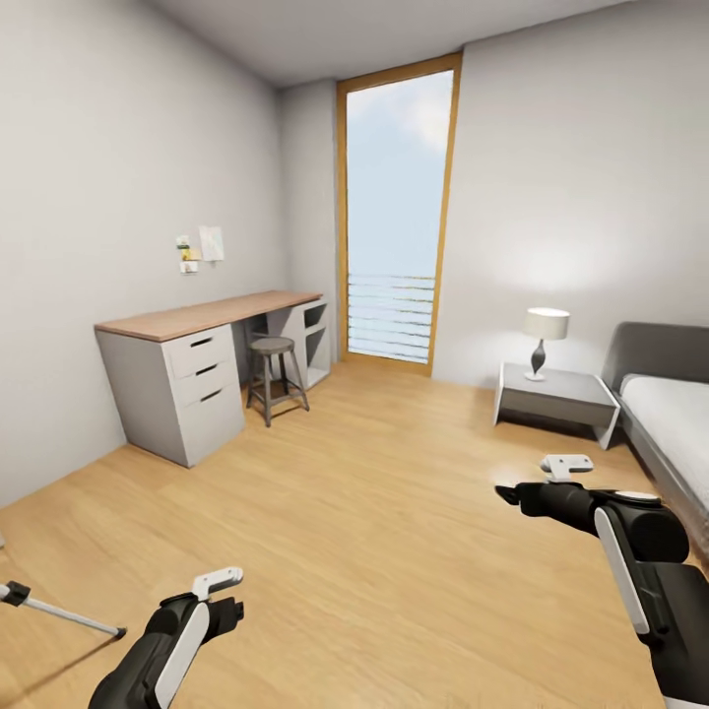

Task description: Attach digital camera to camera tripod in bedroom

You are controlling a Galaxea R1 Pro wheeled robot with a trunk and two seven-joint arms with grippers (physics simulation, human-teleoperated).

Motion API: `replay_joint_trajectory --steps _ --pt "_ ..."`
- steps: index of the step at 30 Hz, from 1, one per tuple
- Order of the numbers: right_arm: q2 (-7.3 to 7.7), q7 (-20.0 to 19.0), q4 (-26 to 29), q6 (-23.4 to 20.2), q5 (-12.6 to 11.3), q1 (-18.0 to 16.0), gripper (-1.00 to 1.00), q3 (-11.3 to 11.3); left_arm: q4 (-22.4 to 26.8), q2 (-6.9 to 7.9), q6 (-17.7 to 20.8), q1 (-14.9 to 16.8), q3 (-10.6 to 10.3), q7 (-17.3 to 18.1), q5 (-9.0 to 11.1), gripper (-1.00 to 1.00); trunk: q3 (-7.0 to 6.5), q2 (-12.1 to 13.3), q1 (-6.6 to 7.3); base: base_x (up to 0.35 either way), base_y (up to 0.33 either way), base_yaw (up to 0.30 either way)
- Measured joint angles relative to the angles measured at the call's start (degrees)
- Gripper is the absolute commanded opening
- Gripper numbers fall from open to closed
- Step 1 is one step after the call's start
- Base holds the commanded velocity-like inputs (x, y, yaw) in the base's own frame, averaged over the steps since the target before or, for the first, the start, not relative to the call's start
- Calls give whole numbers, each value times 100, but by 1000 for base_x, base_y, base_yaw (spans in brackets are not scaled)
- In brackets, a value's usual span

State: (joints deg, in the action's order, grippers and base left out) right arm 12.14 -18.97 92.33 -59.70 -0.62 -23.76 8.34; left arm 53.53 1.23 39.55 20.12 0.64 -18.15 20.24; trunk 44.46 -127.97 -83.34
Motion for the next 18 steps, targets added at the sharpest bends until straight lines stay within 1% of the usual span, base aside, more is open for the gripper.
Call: replay_joint_trajectory --steps 4,9,11,18 --pt "2 1 1 -2 1 0 100 -1 -1 -7 -2 0 -2 -17 -4 100 0 0 0 -44 187 -264" --pt "2 1 1 -3 3 0 100 -1 0 -37 16 -1 7 -39 -1 100 0 0 0 -19 82 -244" --pt "2 1 1 -3 3 -1 100 1 14 -59 49 2 30 -52 17 100 0 0 1 -7 31 -122" --pt "6 1 0 -3 4 -1 100 5 13 -82 75 0 55 -76 26 100 125 -279 -153 -3 13 -50"
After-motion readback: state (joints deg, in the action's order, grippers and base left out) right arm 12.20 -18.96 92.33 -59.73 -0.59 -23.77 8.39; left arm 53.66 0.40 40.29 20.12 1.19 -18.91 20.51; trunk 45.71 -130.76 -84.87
